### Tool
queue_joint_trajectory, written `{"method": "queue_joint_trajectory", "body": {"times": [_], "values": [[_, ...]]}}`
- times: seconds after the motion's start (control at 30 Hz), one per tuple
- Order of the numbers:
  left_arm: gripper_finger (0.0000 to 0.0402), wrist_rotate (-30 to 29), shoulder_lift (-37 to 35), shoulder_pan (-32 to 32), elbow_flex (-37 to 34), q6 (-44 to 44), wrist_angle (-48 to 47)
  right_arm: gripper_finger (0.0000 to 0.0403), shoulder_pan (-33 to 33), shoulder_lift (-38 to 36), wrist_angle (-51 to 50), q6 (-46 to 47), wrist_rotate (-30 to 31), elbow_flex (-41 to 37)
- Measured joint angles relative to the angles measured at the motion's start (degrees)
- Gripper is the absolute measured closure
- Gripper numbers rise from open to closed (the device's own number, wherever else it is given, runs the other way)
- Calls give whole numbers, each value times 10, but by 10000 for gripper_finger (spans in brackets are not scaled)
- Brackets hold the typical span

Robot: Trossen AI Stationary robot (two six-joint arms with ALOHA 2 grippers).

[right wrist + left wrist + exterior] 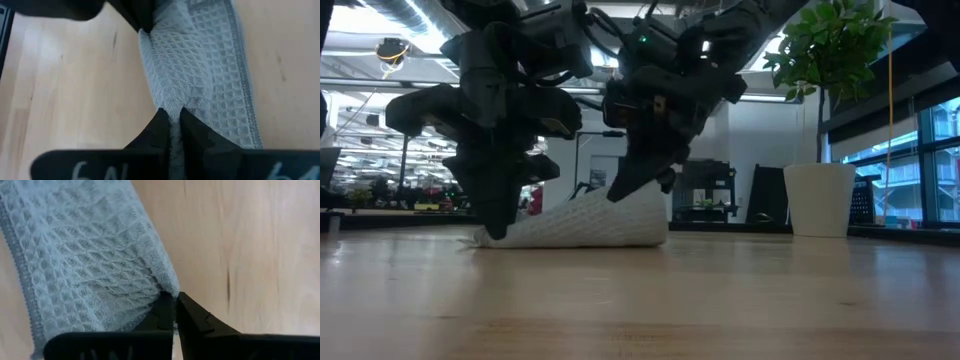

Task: Roll microfiber towels into tight, uniform cylinder then place into a basket
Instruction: Roll the gray towel

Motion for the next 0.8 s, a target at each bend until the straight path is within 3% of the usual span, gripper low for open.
{"method": "queue_joint_trajectory", "body": {"times": [0.23, 0.8], "values": [[401, -16, 0, 0, 0, 11, 5, 377, -17, 0, -22, -1, -54, 1], [401, -10, 0, -1, 0, 7, 16, 377, 13, 25, -50, -2, -60, 3]]}}
